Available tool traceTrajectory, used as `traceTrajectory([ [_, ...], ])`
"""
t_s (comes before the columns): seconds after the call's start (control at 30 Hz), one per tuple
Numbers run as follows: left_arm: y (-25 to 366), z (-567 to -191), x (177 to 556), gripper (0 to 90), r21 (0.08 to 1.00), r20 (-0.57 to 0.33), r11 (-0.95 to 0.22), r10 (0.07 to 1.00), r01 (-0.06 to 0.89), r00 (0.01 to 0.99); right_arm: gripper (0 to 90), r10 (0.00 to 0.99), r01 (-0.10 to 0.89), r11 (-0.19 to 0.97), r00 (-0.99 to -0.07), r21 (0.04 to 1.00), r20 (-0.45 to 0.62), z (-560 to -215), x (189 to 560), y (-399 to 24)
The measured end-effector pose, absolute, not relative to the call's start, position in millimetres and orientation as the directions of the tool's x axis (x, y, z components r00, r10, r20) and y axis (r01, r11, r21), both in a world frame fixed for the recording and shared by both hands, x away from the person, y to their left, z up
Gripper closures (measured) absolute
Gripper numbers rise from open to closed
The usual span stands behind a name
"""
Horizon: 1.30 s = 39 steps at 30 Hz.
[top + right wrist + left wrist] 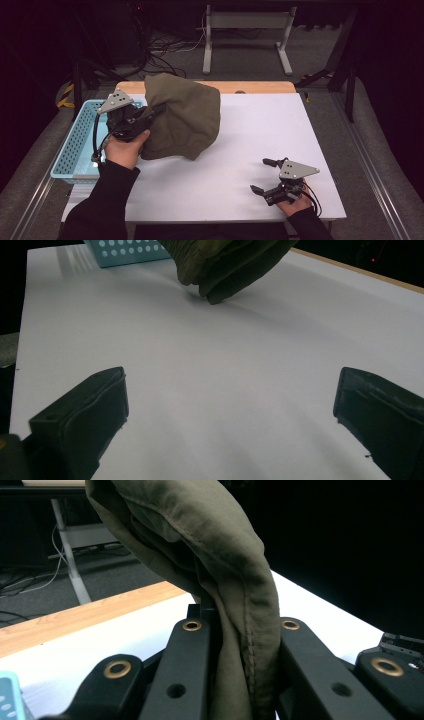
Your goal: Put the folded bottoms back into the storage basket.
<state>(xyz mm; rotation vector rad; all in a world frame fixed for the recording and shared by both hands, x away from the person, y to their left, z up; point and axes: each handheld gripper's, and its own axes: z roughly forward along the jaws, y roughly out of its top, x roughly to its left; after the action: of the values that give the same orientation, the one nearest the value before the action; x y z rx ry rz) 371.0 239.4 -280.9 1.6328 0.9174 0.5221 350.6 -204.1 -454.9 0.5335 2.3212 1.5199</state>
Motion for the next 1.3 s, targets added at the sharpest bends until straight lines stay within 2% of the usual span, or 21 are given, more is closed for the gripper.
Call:
traceTrajectory([
  [1.3,298.4,-247.9,330.9,83.5,0.96,-0.124,-0.04,0.826,0.277,0.55,1.7,0.476,0.15,0.366,-0.878,0.918,-0.046,-455.4,349.9,-203.4],
])
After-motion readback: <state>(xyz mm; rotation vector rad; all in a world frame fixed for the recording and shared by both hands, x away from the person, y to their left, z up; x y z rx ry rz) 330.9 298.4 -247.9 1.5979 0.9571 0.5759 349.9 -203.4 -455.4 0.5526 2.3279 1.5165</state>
